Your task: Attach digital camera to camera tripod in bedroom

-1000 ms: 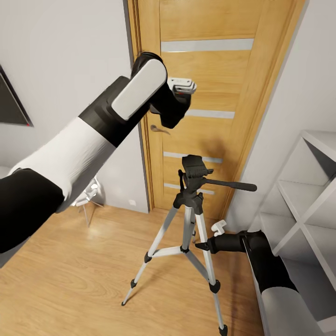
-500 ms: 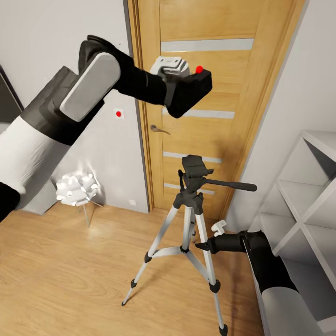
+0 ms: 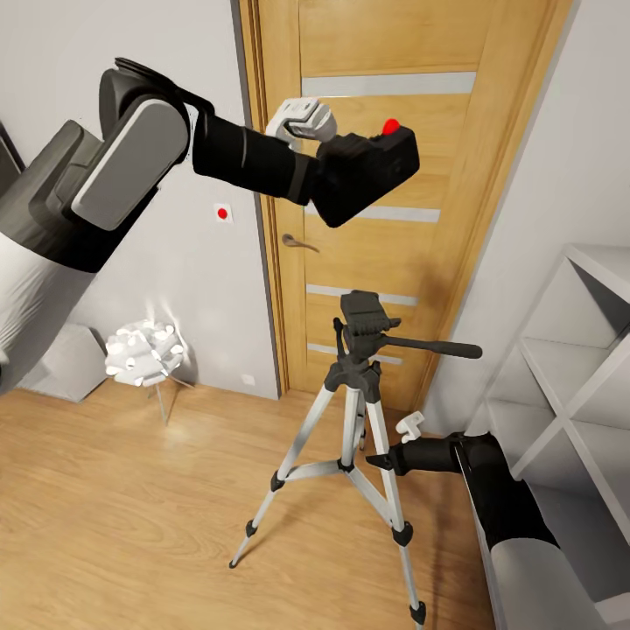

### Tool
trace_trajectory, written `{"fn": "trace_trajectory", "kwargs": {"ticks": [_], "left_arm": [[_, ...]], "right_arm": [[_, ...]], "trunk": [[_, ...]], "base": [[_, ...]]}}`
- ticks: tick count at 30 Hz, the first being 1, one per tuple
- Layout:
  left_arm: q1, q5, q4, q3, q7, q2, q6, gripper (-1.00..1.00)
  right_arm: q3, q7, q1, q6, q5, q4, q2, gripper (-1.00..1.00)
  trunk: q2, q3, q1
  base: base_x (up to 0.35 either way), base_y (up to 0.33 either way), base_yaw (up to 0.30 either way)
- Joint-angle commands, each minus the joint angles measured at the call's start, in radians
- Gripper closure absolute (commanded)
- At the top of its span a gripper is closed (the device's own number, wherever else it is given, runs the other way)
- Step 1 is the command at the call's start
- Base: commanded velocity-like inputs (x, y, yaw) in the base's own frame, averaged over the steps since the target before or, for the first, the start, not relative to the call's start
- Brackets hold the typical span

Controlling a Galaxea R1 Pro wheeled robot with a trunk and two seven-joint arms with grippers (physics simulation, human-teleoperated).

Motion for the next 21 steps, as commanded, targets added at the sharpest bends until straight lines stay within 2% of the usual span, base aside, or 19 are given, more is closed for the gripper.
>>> {"fn": "trace_trajectory", "kwargs": {"ticks": [1,6,7,10,11,12,14,15,18,19,21], "left_arm": [[-0.002,-0.013,0.001,-0.005,-0.041,0.012,-0.001,1.00],[-0.002,-0.037,0.003,-0.054,-0.077,0.030,-0.019,1.00],[-0.002,-0.055,0.006,-0.081,-0.082,0.032,-0.036,1.00],[-0.002,-0.084,0.018,-0.125,-0.087,0.034,-0.075,1.00],[-0.002,-0.100,0.031,-0.154,-0.090,0.034,-0.109,1.00],[-0.002,-0.106,0.040,-0.167,-0.091,0.033,-0.128,1.00],[-0.002,-0.113,0.061,-0.194,-0.092,0.032,-0.165,1.00],[-0.002,-0.117,0.083,-0.218,-0.094,0.029,-0.195,1.00],[-0.002,-0.118,0.118,-0.250,-0.104,0.027,-0.231,1.00],[-0.002,-0.118,0.128,-0.261,-0.124,0.028,-0.244,1.00],[-0.002,-0.119,0.129,-0.265,-0.151,0.031,-0.250,1.00]], "right_arm": [[-0.002,0.005,-0.002,-0.003,0.005,-0.002,0.000,1.00],[-0.002,0.005,-0.001,-0.003,0.005,-0.002,0.000,1.00],[-0.002,0.005,-0.001,-0.003,0.005,-0.002,0.000,1.00],[-0.002,0.005,-0.001,-0.003,0.005,-0.002,0.000,1.00],[-0.002,0.005,-0.001,-0.003,0.005,-0.002,0.000,1.00],[-0.002,0.005,-0.002,-0.003,0.005,-0.002,0.000,1.00],[-0.002,0.005,-0.002,-0.003,0.005,-0.002,0.000,1.00],[-0.002,0.005,-0.002,-0.003,0.005,-0.002,0.000,1.00],[-0.002,0.005,-0.002,-0.003,0.005,-0.002,0.000,1.00],[-0.002,0.005,-0.002,-0.003,0.005,-0.002,0.000,1.00],[-0.002,0.005,-0.002,-0.003,0.005,-0.002,0.000,1.00]], "trunk": [[-0.002,-0.002,0.001],[-0.002,-0.002,0.001],[-0.002,-0.002,0.001],[-0.002,-0.002,0.001],[-0.002,-0.002,0.001],[-0.002,-0.002,0.001],[-0.002,-0.002,0.001],[-0.002,-0.002,0.001],[-0.002,-0.002,0.001],[-0.002,-0.002,0.001],[-0.002,-0.002,0.001]], "base": [[0.000,0.000,0.000],[0.000,0.000,0.000],[0.000,0.000,0.000],[0.000,0.000,0.000],[0.000,0.000,0.000],[0.000,0.000,0.000],[0.000,0.000,0.000],[0.000,0.000,0.000],[0.000,0.000,0.000],[0.000,0.000,0.000],[0.000,0.000,0.000]]}}
